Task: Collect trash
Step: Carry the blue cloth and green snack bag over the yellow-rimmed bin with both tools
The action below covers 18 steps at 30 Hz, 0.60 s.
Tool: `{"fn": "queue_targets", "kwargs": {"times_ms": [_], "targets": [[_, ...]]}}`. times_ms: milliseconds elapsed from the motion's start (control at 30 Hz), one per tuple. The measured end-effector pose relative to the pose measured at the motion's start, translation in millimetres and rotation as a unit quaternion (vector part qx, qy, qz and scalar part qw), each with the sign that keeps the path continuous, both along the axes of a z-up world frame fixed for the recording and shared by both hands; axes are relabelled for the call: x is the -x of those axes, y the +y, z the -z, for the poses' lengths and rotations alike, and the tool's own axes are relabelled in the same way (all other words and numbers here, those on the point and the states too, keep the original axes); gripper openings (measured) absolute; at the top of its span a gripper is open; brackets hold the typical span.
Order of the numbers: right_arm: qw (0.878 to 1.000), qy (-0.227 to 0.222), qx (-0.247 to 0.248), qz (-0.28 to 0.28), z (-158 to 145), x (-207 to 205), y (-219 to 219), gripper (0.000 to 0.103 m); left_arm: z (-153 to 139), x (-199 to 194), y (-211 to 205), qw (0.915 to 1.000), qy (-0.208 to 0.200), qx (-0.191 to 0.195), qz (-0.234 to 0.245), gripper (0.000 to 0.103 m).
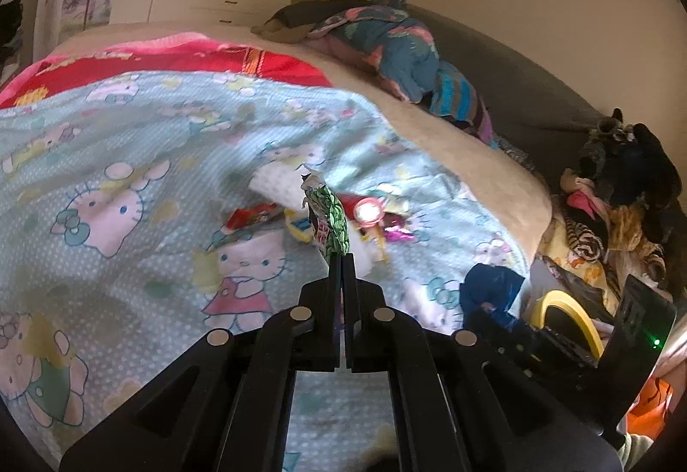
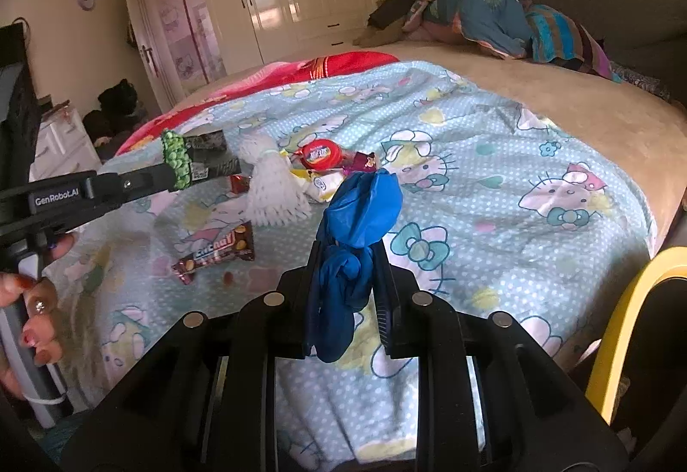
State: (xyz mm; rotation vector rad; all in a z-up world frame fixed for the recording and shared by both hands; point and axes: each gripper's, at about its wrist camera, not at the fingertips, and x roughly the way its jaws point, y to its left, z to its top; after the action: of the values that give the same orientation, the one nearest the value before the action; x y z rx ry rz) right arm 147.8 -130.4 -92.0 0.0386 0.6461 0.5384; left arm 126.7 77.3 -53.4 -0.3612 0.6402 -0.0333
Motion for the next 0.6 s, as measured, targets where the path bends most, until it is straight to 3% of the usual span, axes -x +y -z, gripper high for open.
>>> {"fn": "queue_targets", "kwargs": {"times_ms": [600], "targets": [[0.999,-0.006,-0.025,0.020,-26.9,20.9,-30.0,0.016,-34.4,15.5,-40.9,0.9975,-0.037,0.000,0.060,0.001]]}}
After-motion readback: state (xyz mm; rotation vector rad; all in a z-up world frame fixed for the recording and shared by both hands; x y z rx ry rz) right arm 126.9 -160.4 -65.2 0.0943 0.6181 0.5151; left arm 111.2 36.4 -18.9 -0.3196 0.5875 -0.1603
